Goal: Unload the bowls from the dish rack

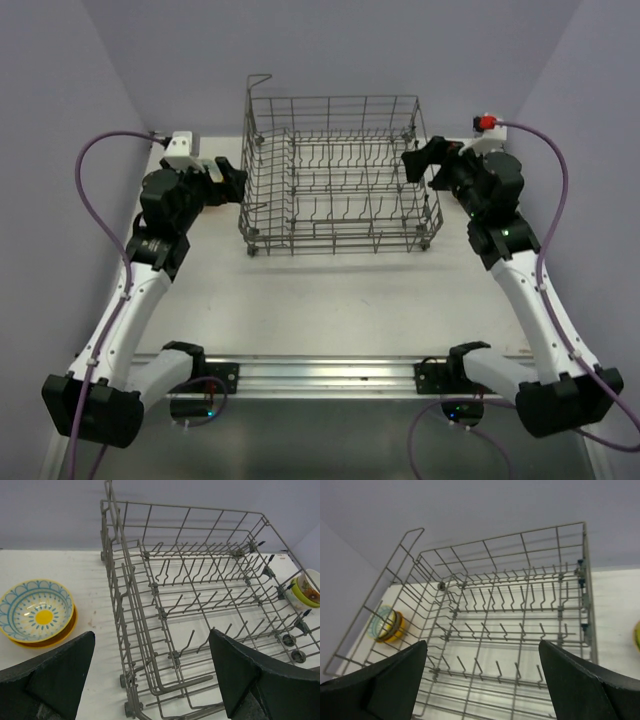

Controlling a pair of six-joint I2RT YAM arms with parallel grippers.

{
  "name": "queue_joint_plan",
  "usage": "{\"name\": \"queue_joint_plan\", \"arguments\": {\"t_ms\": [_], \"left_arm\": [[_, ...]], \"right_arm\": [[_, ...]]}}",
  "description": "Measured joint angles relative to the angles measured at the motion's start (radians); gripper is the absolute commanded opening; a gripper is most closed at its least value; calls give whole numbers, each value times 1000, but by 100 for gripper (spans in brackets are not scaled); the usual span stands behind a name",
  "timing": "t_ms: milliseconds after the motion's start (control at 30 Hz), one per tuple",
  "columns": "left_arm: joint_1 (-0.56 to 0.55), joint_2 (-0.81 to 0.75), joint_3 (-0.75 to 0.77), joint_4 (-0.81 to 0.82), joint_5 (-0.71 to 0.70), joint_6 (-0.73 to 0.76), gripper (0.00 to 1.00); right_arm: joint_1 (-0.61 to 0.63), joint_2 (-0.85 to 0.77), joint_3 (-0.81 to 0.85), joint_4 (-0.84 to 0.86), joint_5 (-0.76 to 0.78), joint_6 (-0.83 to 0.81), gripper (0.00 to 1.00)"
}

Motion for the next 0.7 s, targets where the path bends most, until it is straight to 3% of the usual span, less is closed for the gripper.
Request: {"name": "queue_joint_plan", "arguments": {"t_ms": [167, 467, 700], "left_arm": [[-1, -35, 0, 23, -26, 15, 100], [-1, -47, -16, 46, -54, 40, 100], [-1, -47, -38, 60, -87, 56, 100]], "right_arm": [[23, -152, -122, -6, 98, -113, 99], [24, -180, -276, -82, 161, -156, 99], [39, -219, -290, -95, 224, -130, 99]]}}
